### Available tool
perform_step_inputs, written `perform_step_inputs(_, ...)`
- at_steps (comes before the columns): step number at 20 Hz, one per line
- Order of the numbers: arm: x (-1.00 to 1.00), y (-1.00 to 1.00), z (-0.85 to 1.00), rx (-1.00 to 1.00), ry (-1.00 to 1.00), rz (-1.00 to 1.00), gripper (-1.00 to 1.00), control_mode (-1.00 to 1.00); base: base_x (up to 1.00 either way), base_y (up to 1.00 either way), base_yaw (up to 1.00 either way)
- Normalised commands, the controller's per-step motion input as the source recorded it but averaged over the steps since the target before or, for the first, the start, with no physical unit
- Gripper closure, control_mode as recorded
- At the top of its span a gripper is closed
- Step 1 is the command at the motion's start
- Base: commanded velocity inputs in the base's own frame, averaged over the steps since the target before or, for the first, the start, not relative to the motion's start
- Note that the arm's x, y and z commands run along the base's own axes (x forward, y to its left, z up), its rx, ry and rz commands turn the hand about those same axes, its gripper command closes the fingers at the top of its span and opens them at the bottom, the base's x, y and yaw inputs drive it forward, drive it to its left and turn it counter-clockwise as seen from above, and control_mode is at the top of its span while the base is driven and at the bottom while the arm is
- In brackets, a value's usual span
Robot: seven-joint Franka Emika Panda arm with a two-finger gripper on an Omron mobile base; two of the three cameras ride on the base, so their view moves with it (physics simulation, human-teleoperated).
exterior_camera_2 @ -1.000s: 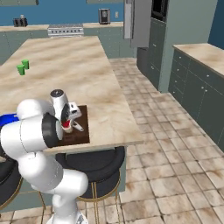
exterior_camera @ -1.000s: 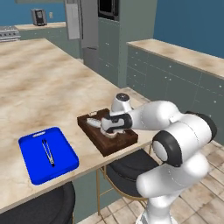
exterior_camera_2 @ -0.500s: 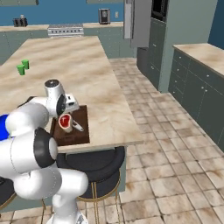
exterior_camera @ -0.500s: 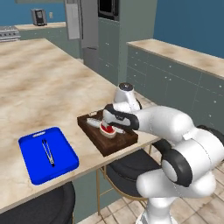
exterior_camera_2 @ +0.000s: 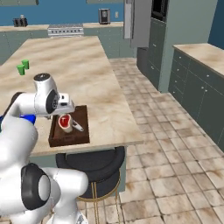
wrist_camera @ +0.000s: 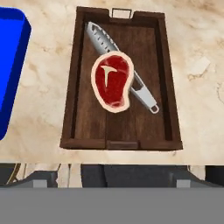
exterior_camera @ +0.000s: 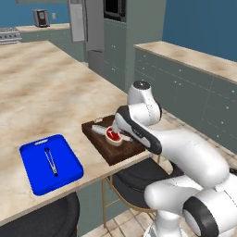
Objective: Gather the lemon wedge and squash from the fridge and place them on a tray on the dining counter. Then gather the chicken drumstick and steak from the fridge and place them on the other tray.
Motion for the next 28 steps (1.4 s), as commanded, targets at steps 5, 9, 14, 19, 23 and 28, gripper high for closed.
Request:
perform_step_inputs(5,-1.00,-0.02,0.00,0.06,0.01,-0.30,-1.00,-1.00,0.00,0.00,0.00)
perform_step_inputs(9,-0.95,-0.31,0.04,0.01,0.00,-0.18,-1.00,-1.00,0.00,0.00,0.00)
perform_step_inputs(14,-0.84,-0.34,0.01,0.01,0.00,-0.03,-1.00,-1.00,0.00,0.00,0.00)
perform_step_inputs(19,-0.35,-0.02,-0.05,0.00,0.02,0.00,-1.00,-1.00,0.00,0.00,0.00)
perform_step_inputs(23,-0.05,0.00,0.00,0.00,-0.02,0.00,-1.00,-1.00,0.00,0.00,0.00)
perform_step_inputs(28,-0.26,-0.02,0.00,0.00,0.00,-0.02,-1.00,1.00,-0.60,-0.31,-0.08)
